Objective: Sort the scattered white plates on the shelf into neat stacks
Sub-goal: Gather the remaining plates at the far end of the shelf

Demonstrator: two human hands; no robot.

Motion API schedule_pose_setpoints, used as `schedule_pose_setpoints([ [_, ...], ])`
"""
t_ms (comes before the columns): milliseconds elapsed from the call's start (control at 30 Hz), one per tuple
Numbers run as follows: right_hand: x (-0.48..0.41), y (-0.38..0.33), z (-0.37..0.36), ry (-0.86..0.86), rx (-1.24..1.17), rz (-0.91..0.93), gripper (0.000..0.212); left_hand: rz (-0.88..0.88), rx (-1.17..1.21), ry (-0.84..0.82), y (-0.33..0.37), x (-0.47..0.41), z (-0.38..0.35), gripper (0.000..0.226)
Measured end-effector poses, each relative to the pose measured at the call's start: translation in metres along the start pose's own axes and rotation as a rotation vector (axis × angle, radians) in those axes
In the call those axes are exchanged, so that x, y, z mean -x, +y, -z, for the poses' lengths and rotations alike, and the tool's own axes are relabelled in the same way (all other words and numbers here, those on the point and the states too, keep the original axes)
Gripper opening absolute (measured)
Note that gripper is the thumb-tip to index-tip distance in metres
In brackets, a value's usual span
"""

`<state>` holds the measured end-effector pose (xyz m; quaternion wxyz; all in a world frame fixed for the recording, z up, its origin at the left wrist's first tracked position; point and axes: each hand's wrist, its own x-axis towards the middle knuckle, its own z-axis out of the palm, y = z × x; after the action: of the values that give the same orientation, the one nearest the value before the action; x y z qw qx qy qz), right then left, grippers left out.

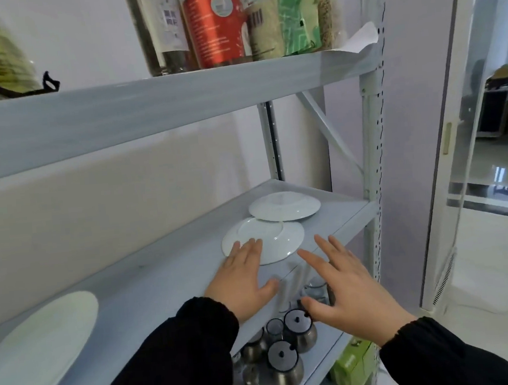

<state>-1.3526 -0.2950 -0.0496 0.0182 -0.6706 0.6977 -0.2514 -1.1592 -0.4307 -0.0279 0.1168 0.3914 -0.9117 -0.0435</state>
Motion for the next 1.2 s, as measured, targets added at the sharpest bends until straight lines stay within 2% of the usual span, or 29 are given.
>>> schedule_pose_setpoints([
  [133, -0.014, 0.011, -0.004, -0.031, -0.020, 0.037, 0.079, 0.016, -0.077, -0.111, 0.010, -0.034, -0.013, 0.086],
  [267, -0.023, 0.014, -0.009, -0.069, -0.059, 0.075, 0.078, 0.050, -0.101, -0.114, 0.013, -0.036, -0.012, 0.094],
  [500, -0.038, -0.008, -0.025, -0.100, -0.135, 0.172, 0.077, 0.098, -0.235, -0.022, 0.005, 0.033, 0.015, 0.094],
  [733, -0.044, -0.056, -0.045, -0.130, -0.173, 0.284, 0.078, 0.242, -0.422, 0.049, -0.014, 0.109, 0.026, 0.074],
  [833, -0.044, -0.076, -0.052, -0.157, -0.176, 0.321, 0.079, 0.229, -0.429, 0.160, -0.030, 0.133, 0.028, 0.069],
  [1033, -0.044, -0.113, -0.060, -0.252, -0.118, 0.368, 0.083, 0.284, -0.370, 0.159, -0.043, 0.156, 0.033, 0.069],
  [1133, -0.049, -0.130, -0.061, -0.327, -0.068, 0.382, 0.086, 0.287, -0.242, 0.123, -0.048, 0.162, 0.030, 0.072],
  [1200, -0.054, -0.139, -0.062, -0.381, -0.045, 0.352, 0.089, 0.368, -0.173, 0.037, -0.050, 0.164, 0.030, 0.082],
])
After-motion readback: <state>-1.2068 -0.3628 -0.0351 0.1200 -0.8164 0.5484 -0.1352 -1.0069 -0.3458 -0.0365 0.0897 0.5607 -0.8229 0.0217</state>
